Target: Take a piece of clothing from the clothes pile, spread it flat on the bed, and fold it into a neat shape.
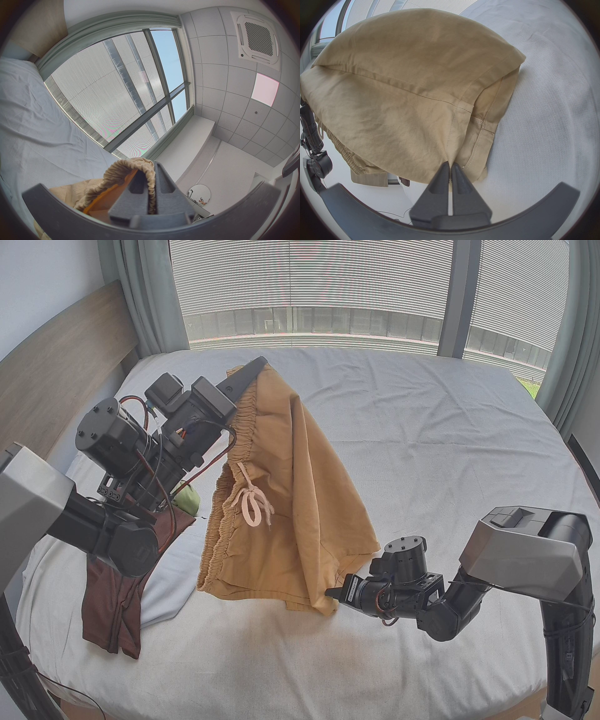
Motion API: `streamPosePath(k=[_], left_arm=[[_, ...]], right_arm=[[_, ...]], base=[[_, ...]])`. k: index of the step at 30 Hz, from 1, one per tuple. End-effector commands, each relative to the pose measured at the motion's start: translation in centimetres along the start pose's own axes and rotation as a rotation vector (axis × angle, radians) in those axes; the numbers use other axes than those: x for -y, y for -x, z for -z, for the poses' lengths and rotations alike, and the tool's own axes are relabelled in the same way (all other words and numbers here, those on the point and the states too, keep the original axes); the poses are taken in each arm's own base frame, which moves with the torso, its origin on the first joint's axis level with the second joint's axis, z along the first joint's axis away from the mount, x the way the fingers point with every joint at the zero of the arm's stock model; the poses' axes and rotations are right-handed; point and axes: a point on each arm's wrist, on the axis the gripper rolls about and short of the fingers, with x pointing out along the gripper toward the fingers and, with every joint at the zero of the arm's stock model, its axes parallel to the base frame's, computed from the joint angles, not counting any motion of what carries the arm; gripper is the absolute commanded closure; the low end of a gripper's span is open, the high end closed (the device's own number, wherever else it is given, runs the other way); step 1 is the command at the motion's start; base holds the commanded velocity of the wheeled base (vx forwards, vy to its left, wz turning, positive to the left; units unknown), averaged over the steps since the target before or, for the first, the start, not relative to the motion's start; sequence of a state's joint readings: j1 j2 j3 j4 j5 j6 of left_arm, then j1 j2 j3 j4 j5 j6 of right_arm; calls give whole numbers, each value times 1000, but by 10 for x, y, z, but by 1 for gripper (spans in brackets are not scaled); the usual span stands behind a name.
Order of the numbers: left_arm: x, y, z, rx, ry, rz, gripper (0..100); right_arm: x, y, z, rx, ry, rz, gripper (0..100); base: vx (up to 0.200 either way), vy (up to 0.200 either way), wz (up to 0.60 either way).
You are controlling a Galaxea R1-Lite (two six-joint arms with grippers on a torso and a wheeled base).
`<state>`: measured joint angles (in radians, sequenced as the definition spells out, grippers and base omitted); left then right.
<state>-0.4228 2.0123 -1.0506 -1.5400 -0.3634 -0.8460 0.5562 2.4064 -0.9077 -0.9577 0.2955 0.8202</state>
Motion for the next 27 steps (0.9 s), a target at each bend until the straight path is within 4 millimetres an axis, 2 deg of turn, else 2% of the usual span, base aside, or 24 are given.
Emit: streamPosePath(k=[1, 6, 10, 16, 17, 18, 27], left_arm=[[-1, 0, 1, -2, 0, -3, 100], [-4, 2, 0, -2, -1, -13, 100], [-5, 8, 2, -16, 8, -33, 100], [-13, 17, -2, -21, 4, -66, 100], [-13, 17, -2, -21, 4, -66, 100], [-16, 20, -2, -23, 1, -82, 100], [-30, 41, 2, -59, 18, -167, 100]], right_arm=[[-1, 2, 0, 2, -13, -1, 100], [2, 10, -7, 30, -31, 2, 100], [-4, 42, -32, 128, -36, -27, 100], [-17, 86, -56, 242, -21, -64, 100], [-17, 86, -56, 242, -21, -64, 100], [-23, 99, -63, 275, -15, -78, 100], [-35, 138, -87, 369, -1, -85, 100]], base=[[0, 0, 0], [0, 0, 0], [0, 0, 0], [0, 0, 0], [0, 0, 0], [0, 0, 0], [0, 0, 0]])
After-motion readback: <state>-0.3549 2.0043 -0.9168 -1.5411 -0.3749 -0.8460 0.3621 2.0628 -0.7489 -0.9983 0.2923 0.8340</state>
